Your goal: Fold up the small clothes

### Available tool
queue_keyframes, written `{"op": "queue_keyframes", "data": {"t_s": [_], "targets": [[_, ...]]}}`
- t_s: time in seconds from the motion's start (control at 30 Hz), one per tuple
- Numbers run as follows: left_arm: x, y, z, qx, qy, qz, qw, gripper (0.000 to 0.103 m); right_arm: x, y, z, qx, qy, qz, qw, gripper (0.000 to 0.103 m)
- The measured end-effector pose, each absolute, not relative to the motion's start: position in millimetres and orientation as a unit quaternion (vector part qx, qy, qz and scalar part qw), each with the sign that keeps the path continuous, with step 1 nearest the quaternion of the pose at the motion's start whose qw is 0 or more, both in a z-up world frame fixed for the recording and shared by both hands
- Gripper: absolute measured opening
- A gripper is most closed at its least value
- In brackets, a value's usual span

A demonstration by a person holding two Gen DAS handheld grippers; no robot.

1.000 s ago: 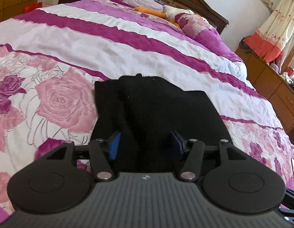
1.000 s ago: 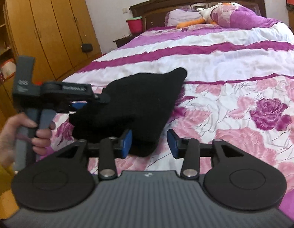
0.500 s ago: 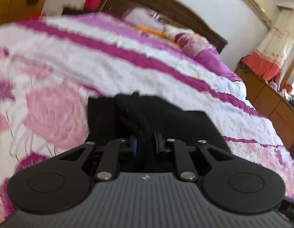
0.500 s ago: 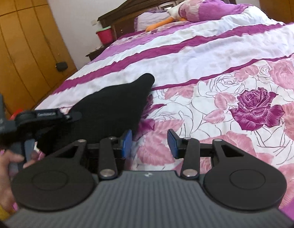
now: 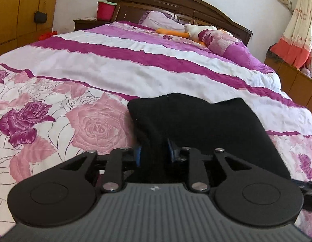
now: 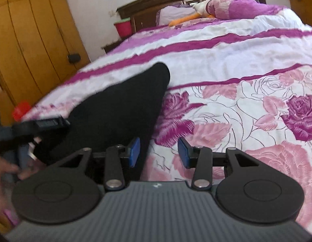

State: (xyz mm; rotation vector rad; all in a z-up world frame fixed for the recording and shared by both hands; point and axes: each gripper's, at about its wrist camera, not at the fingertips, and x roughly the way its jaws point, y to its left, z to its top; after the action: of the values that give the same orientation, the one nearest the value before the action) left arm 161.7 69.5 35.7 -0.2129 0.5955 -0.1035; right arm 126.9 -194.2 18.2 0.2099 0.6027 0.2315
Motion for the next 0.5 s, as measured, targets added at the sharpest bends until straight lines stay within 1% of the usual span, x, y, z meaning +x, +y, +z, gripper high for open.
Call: {"op": "queue_keyframes", "data": {"t_s": [0.03,0.1,0.17,0.23,0.33,0.5], "targets": [[161.1,72.7,37.6,-0.108,0.294,-0.047,0.949,0.048,127.5,-192.4,17.4,0.089,0.301,0.107,0.944,0.044],[157.6,77.7,43.7,-0.114,0.294,-0.039,0.948,0.056,128.3,-195.4,15.5,0.084,0.312,0.108,0.940,0.044],[147.9,79.0,53.9,-0.113,0.281,-0.044,0.952,0.056,125.6,-200.9,18.7,0.097,0.308,0.108,0.940,0.044],[140.1,77.9,66.0,-0.101,0.260,-0.050,0.959,0.056,122.2,-204.7,26.2,0.108,0.289,0.107,0.945,0.044],[143.2,66.8,75.9,-0.077,0.249,-0.064,0.963,0.059,124.4,-203.5,38.1,0.116,0.264,0.114,0.951,0.044],[166.7,48.9,63.3,-0.056,0.274,-0.053,0.959,0.059,147.9,-186.4,47.7,0.099,0.255,0.120,0.954,0.044]]}}
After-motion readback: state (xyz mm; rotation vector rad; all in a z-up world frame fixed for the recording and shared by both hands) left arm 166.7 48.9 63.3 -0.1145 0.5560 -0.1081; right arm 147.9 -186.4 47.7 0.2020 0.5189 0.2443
